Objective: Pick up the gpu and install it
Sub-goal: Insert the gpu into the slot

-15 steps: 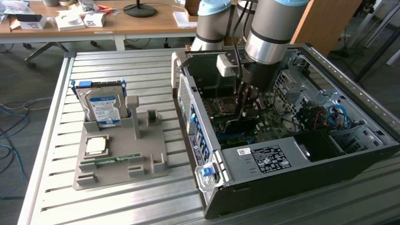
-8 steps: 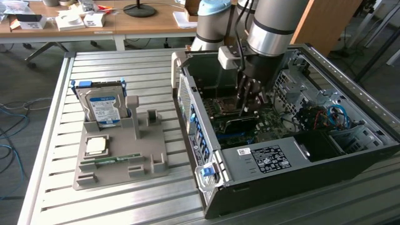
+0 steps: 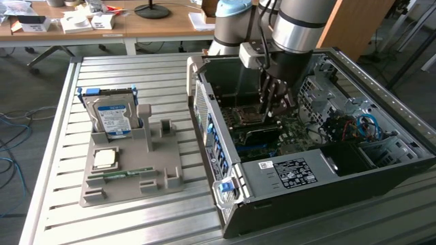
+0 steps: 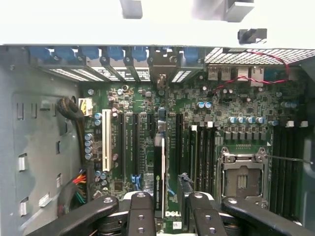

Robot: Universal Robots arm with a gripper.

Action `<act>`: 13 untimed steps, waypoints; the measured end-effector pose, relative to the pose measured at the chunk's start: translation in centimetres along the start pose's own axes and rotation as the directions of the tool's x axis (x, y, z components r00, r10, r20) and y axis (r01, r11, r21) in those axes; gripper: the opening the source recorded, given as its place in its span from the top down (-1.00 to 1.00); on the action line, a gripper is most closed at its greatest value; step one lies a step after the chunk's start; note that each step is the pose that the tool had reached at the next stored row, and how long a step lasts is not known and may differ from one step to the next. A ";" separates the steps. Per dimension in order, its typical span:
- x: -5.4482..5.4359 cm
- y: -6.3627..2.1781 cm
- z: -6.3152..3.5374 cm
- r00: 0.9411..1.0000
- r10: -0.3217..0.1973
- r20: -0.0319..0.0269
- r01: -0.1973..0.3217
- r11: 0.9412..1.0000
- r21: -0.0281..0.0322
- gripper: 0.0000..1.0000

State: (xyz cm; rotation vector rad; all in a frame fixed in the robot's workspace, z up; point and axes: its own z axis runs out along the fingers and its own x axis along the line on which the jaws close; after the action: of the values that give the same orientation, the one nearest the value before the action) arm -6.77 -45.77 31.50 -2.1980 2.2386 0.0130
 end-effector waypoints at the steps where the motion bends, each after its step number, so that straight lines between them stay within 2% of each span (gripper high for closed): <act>1: 0.0 0.00 -0.12 1.000 0.000 0.000 0.000 1.000 0.000 0.33; 13: 0.0 0.00 -0.78 1.000 0.000 0.000 0.000 1.000 0.000 0.33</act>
State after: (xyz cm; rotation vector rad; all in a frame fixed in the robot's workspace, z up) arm -6.77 -45.77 32.28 -2.1979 2.2385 0.0131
